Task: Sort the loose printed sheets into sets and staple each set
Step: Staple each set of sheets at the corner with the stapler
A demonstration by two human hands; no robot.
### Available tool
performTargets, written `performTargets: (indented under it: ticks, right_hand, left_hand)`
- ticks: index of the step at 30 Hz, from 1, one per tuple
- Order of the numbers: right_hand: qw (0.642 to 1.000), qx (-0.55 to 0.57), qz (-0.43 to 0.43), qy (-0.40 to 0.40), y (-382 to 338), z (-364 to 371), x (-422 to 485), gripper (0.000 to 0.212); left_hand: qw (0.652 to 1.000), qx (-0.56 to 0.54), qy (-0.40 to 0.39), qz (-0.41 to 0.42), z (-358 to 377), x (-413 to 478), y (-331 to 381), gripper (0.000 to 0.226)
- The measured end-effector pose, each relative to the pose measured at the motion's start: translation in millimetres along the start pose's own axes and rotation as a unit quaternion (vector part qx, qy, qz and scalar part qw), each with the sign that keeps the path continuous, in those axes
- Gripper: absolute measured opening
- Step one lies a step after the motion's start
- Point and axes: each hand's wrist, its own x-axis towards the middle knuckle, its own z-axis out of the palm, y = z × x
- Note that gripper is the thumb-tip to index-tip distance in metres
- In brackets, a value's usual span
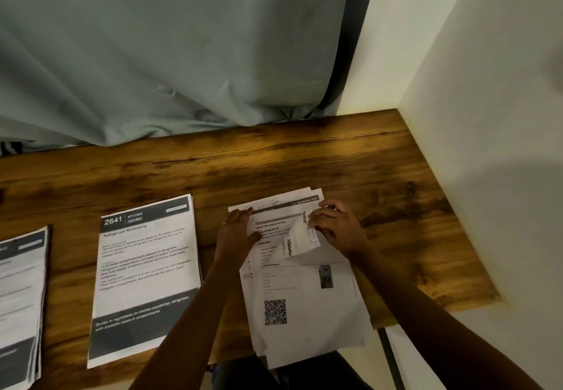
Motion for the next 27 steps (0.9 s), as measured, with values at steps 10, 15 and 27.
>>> performTargets:
  ticks: [10,15,27]
  right_hand:
    - [0.999,0.027,0.032,-0.031,-18.4,8.5,-2.2,0.024]
    - [0.998,0.031,0.027,-0.056,-51.0,22.6,6.0,0.03]
    - [0.996,0.013,0.085,-0.037,-60.5,41.6,27.8,0.014]
  left_hand:
    - [0.997,-0.062,0.044,-0.005,-6.8,6.4,10.9,0.019]
    - [0.993,-0.094,0.06,-0.026,-8.5,5.1,8.1,0.013]
    - [0.979,-0.17,0.106,-0.04,-11.8,1.2,5.4,0.018]
